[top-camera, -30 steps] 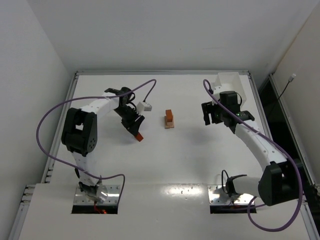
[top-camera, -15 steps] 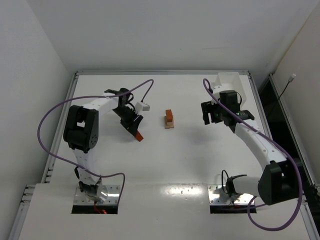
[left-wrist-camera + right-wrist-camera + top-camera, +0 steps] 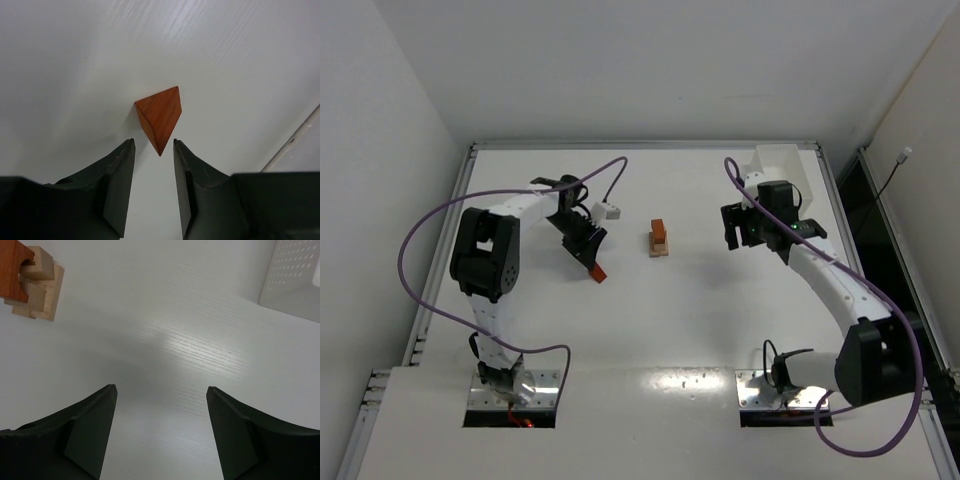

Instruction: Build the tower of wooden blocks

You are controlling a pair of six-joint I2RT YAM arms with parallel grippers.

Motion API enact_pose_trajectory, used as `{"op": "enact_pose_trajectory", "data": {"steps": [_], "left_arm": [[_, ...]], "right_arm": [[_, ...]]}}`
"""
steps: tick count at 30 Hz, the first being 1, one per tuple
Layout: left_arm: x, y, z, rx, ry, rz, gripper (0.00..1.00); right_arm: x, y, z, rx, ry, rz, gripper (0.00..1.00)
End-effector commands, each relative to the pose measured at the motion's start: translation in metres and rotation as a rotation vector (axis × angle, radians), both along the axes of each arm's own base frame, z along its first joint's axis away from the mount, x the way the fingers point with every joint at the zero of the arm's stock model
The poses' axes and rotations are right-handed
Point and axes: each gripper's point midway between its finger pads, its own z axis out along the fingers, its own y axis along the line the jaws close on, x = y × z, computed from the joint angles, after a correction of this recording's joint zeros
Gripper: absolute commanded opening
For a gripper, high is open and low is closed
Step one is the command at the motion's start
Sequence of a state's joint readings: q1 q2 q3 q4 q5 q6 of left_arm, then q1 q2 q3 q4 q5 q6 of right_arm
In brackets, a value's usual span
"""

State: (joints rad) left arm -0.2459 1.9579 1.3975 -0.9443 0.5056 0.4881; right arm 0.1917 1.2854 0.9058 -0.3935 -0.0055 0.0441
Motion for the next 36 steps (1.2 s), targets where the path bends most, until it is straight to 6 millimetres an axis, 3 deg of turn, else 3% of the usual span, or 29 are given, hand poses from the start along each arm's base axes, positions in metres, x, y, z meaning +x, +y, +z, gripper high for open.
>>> {"op": "enact_pose_trajectory", "data": {"steps": [1,10,16,20,22,27,30,31,33,34,35,36], "left_arm": [[0.017,-0.006,0.008,-0.041,-0.032,0.017,0.33],[0.019,-0.009,0.003,-0.054,-0.002,0.015,0.22],[0.016,-0.010,0.004,-0.060,0.010,0.015,0.22],[0.016,-0.010,0.004,-0.061,0.005,0.006,0.14],[0.016,-0.010,0.004,-0.061,0.005,0.006,0.00],[0.026,-0.009,0.020,-0.059,-0.083,0.022,0.00],[0.031,-0.009,0.051,-0.038,-0.253,0.037,0.00],[0.045,-0.012,0.065,-0.045,-0.362,0.049,0.00],[0.041,-0.003,0.097,-0.007,-0.548,0.089,0.00],[0.050,-0.013,0.118,-0.031,-0.691,0.084,0.00],[0.040,-0.001,0.135,0.001,-0.807,0.119,0.00],[0.034,-0.009,0.145,-0.003,-0.892,0.102,0.00]], "right_arm": [[0.015,0.004,0.018,0.025,-0.056,0.004,0.70],[0.017,0.004,0.017,0.019,-0.057,0.010,0.70],[0.019,0.005,0.017,0.019,-0.057,0.010,0.70],[0.021,0.005,0.019,0.014,-0.068,0.016,0.70],[0.021,0.005,0.016,0.012,-0.059,0.016,0.70],[0.023,0.007,0.017,0.026,-0.065,0.017,0.70],[0.022,0.018,0.019,0.077,-0.064,0.052,0.67],[0.022,0.024,0.021,0.100,-0.069,0.076,0.67],[0.018,0.041,0.025,0.178,-0.061,0.134,0.67],[0.018,0.046,0.027,0.199,-0.067,0.158,0.67],[0.013,0.058,0.026,0.260,-0.040,0.190,0.67],[0.013,0.060,0.029,0.292,-0.041,0.202,0.70]]}}
